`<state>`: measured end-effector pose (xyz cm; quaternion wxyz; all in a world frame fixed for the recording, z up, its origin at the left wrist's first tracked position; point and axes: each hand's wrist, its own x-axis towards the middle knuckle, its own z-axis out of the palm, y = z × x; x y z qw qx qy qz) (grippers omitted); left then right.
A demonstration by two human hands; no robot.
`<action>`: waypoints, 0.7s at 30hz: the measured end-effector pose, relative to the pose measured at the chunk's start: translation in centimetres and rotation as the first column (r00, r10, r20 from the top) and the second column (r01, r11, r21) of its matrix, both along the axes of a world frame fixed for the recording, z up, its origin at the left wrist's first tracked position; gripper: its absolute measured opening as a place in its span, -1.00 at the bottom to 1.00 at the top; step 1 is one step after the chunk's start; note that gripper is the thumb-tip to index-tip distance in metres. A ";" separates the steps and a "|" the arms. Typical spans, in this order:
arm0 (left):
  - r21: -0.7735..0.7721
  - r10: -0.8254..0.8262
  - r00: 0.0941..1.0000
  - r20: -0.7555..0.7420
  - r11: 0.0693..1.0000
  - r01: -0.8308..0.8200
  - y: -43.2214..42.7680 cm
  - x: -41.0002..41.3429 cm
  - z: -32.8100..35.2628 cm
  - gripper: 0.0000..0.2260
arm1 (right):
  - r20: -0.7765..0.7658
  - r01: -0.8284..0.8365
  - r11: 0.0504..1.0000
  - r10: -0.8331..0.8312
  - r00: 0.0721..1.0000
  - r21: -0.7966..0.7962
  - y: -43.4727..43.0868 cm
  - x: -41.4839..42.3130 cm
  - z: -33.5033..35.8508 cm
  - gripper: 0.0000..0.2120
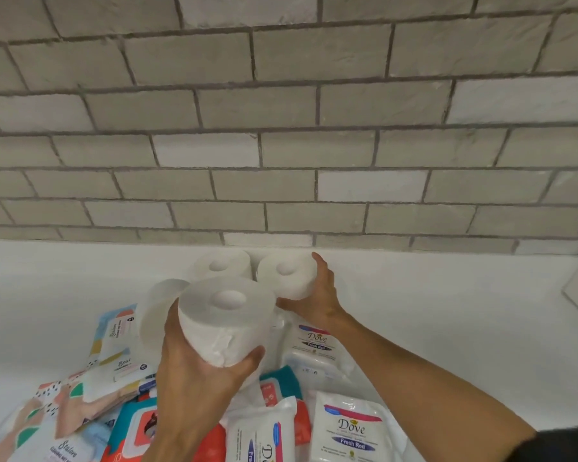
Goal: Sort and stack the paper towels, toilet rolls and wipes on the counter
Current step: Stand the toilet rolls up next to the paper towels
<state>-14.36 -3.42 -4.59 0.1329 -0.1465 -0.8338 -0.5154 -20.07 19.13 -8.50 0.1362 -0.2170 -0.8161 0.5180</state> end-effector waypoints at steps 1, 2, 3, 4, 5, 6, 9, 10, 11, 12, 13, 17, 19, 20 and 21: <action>-0.002 -0.005 1.000 0.017 1.000 0.005 0.3 0.1 0.1 0.05 | -0.010 0.009 1.000 -0.009 1.000 -0.019 -0.1 -0.5 -0.2 0.24; 0.000 -0.009 0.999 0.034 1.000 0.009 0.5 0.2 0.2 0.05 | -0.021 0.023 0.999 -0.024 0.999 -0.039 -0.3 -1.0 -0.6 0.27; 0.006 -0.010 0.999 0.048 1.000 0.010 0.8 0.2 0.2 0.05 | -0.029 0.040 0.998 -0.042 0.999 -0.058 -0.4 -1.6 -1.2 0.30; 0.010 -0.007 0.998 0.059 1.000 0.006 1.0 0.1 0.3 0.05 | -0.042 0.061 0.995 -0.064 0.997 -0.080 -0.5 -2.0 -1.8 0.31; 0.012 -0.001 0.998 0.068 1.000 0.001 1.2 0.0 0.3 0.06 | -0.057 0.082 0.991 -0.088 0.995 -0.106 -0.5 -2.4 -2.2 0.31; 0.012 0.003 0.997 0.073 1.000 -0.004 1.3 -0.1 0.3 0.07 | -0.076 0.089 0.987 -0.100 0.992 -0.133 -0.6 -2.7 -2.6 0.31; 0.033 0.013 0.998 0.067 0.999 -0.015 1.3 -0.3 0.3 0.09 | -0.073 0.104 0.979 -0.118 0.990 -0.174 -0.6 -3.7 -3.5 0.27; 0.041 0.015 0.998 0.062 0.999 -0.018 1.2 -0.3 0.3 0.09 | -0.103 0.098 0.978 -0.119 0.987 -0.186 -0.2 -4.5 -4.5 0.25; 0.053 0.018 0.998 0.062 0.998 -0.021 1.1 -0.3 0.4 0.09 | -0.118 0.098 0.979 -0.120 0.986 -0.176 0.3 -5.2 -5.4 0.21; 0.070 0.021 0.998 0.067 0.997 -0.026 1.0 -0.2 0.5 0.08 | -0.122 0.102 0.982 -0.122 0.985 -0.161 0.6 -5.5 -5.8 0.16; 0.089 0.021 0.997 0.072 0.996 -0.027 0.8 -0.1 0.6 0.07 | -0.120 0.106 0.983 -0.125 0.985 -0.150 0.7 -5.4 -5.6 0.12; 0.155 0.005 0.999 0.049 0.988 -0.013 0.0 0.3 0.6 0.03 | -0.095 0.147 0.981 -0.159 0.983 -0.128 -0.3 -2.5 -2.3 0.00; 0.169 0.014 0.999 0.046 0.985 -0.022 -0.4 0.5 0.5 0.03 | -0.109 0.156 0.979 -0.170 0.979 -0.129 -0.1 -2.0 -2.1 -0.01; 0.173 0.019 0.999 0.044 0.985 -0.026 -0.5 0.6 0.4 0.03 | -0.113 0.162 0.978 -0.178 0.978 -0.132 -0.1 -1.9 -2.0 -0.01; 0.177 0.020 0.999 0.042 0.984 -0.027 -0.6 0.7 0.4 0.03 | -0.119 0.166 0.976 -0.183 0.976 -0.139 0.0 -1.8 -1.9 -0.01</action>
